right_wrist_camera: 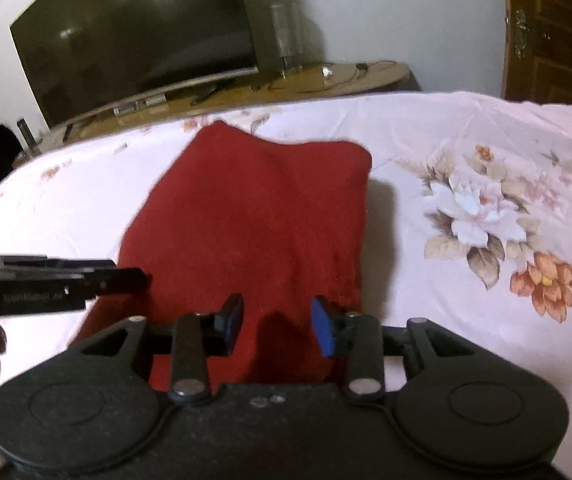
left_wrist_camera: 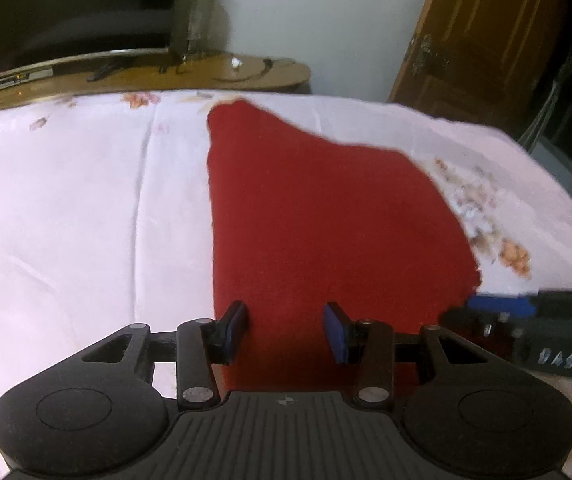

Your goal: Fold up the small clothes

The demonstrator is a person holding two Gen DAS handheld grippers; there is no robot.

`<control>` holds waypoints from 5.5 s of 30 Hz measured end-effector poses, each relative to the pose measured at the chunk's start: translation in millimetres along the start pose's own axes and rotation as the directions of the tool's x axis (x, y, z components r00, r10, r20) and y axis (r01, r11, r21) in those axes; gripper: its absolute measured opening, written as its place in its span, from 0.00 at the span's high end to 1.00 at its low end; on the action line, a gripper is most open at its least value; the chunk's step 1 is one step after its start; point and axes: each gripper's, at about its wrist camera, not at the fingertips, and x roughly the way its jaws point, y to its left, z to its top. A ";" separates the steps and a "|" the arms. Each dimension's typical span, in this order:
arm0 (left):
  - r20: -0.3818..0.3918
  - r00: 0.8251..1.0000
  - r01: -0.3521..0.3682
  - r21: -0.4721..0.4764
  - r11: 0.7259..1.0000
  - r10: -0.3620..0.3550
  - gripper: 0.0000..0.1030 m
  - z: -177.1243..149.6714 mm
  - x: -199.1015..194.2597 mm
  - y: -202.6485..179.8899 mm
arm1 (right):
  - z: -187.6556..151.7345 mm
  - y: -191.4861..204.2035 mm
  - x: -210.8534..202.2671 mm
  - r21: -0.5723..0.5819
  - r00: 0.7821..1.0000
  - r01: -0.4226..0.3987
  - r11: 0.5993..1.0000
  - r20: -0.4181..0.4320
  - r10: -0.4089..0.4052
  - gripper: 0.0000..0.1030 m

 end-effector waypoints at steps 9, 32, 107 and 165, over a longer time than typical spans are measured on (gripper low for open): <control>0.076 0.997 0.018 -0.011 1.000 -0.017 0.59 46.9 -2.4 2.3 | 39.9 -7.6 -3.0 0.035 0.996 -0.046 0.998 0.079 0.043 0.63; 0.075 0.996 -0.055 0.036 0.998 0.052 0.59 99.9 82.1 -2.4 | 86.5 -11.5 66.5 0.018 0.992 0.056 0.998 0.110 -0.058 0.59; 0.086 0.994 -0.072 0.044 0.996 0.068 0.58 17.2 -27.5 -12.6 | 3.1 16.2 -19.7 0.021 0.992 0.053 0.998 0.117 -0.055 0.53; -0.008 1.000 0.024 -0.106 0.994 -0.025 0.33 59.4 52.1 28.5 | 45.6 -29.8 62.1 0.107 1.000 0.029 0.994 -0.005 -0.029 0.22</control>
